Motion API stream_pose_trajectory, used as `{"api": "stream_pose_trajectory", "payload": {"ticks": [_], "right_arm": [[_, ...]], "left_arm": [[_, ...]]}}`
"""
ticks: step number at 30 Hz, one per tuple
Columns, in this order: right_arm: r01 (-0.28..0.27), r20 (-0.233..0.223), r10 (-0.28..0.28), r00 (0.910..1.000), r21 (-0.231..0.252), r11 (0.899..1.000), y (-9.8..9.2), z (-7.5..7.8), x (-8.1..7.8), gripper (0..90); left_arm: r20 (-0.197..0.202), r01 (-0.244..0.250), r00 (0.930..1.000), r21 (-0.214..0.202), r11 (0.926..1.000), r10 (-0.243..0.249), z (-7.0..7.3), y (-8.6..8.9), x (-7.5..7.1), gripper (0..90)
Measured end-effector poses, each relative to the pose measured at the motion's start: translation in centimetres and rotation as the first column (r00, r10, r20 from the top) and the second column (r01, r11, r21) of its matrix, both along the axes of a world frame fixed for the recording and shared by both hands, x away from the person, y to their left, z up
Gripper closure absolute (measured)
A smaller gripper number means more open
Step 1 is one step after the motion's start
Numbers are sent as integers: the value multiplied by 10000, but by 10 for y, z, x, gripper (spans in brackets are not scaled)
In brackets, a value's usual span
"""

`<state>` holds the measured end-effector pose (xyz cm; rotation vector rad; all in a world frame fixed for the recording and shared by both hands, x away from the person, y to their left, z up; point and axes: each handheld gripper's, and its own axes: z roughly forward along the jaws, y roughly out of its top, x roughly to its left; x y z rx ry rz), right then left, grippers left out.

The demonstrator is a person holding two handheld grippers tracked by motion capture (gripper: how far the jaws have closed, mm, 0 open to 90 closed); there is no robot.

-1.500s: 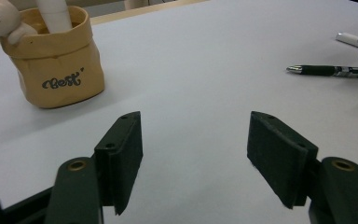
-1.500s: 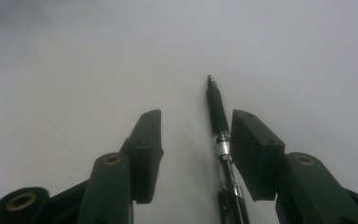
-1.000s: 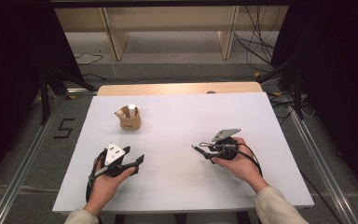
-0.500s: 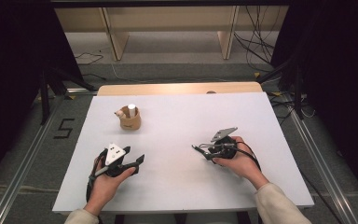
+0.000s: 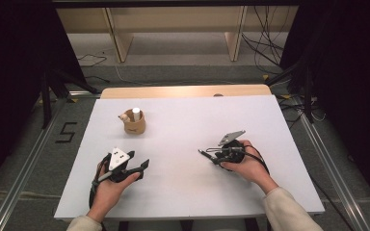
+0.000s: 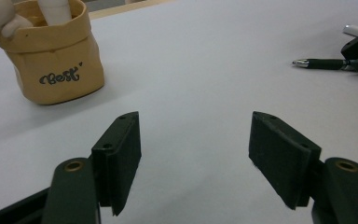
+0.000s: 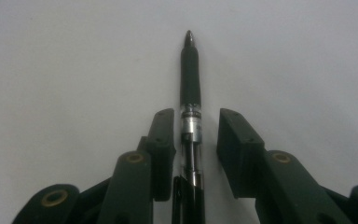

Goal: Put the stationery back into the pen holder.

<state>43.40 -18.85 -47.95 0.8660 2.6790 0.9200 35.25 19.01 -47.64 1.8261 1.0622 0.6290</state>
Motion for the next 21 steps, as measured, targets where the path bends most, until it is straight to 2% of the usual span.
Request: {"api": "stream_pose_trajectory", "payload": {"ticks": [7, 21], "right_arm": [[-125, 164, 128, 9998, -166, 9998, 1, 0, -1, 672], [-158, 131, 162, 9998, -323, 9994, 3, 1, -3, 719]], "left_arm": [[19, -9, 10000, -24, 10000, 9, 0, 0, 0, 339], [9, -5, 10000, 2, 10000, 5, 0, -1, 0, 339]]}}
